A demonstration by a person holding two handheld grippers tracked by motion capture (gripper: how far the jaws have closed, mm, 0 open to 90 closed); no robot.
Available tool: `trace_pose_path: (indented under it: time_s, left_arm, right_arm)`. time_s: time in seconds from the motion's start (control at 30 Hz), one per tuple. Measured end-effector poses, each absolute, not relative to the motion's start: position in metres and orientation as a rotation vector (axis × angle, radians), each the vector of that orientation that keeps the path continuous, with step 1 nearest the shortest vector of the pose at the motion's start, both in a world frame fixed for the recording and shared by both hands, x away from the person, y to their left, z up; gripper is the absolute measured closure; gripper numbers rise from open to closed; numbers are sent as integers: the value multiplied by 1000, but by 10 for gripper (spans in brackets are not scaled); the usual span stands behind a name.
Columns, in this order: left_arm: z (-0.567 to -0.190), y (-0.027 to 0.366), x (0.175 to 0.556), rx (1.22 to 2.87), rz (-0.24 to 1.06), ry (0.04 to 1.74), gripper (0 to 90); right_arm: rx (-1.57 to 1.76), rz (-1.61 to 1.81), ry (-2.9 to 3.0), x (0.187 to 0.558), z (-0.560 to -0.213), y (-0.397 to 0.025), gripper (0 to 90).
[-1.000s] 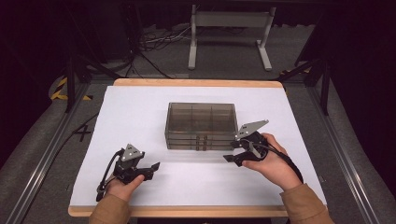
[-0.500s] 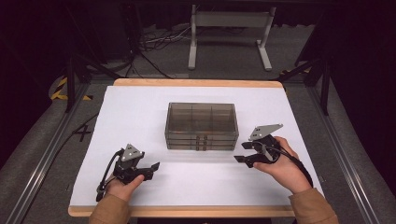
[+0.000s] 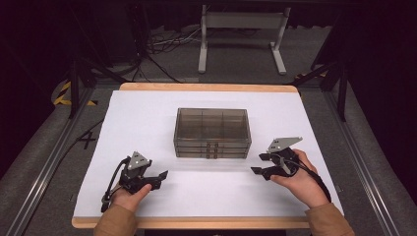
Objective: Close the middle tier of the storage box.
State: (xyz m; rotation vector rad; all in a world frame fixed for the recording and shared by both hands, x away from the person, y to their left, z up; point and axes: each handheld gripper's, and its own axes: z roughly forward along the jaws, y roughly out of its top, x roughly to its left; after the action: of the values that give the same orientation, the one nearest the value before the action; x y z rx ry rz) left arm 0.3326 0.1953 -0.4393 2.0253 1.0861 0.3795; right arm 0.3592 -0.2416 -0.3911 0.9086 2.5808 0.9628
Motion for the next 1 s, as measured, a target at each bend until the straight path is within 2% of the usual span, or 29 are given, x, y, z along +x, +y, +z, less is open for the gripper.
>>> trace_pose_path:
  time_s: [1.0]
  left_arm:
    - [-440,194,332,2036,372,1079,272]
  right_arm:
    - [973,948,2517,358,-436,-254,410]
